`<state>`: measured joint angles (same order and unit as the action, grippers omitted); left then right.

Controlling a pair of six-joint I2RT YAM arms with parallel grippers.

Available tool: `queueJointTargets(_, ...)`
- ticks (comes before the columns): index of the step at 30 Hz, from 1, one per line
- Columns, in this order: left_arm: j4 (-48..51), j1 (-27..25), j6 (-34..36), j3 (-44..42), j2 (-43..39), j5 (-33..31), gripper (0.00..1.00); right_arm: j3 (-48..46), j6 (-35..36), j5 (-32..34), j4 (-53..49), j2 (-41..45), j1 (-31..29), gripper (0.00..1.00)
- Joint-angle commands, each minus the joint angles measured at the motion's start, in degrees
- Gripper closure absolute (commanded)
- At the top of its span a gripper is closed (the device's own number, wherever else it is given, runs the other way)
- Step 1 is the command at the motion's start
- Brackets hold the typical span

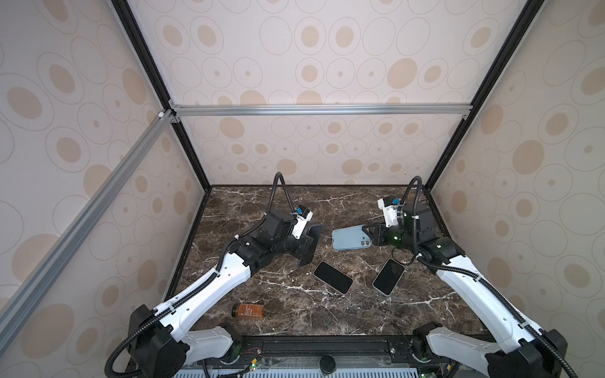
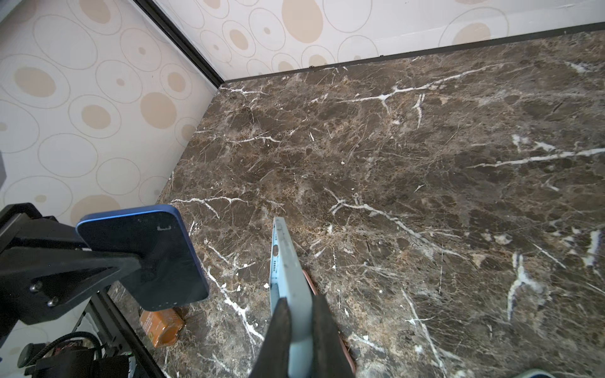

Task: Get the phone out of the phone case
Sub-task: 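Pull the pale blue case away with the right gripper while the left holds the phone, then lower the blue-framed phone with the left gripper while the right lowers the case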

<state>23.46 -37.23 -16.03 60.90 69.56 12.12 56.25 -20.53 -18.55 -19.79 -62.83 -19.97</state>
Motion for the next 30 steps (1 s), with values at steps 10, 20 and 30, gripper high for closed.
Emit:
queueJointTargets(10, -2.18, 11.29, 0.3, -1.97, 2.77, 8.18, 1.0, -3.18, -10.25, 4.51, 9.81, -5.15, -8.91, 1.0)
queueJointTargets(20, 4.04, 21.2, 0.83, -0.98, 9.34, 18.25, 1.0, -1.24, -19.13, 14.41, 10.17, -14.09, -19.59, 1.0)
queueJointTargets(30, 6.68, 26.96, 3.46, -2.41, 14.48, 27.95, 1.0, 3.29, -17.01, 8.99, 6.71, -19.21, -19.63, 1.0)
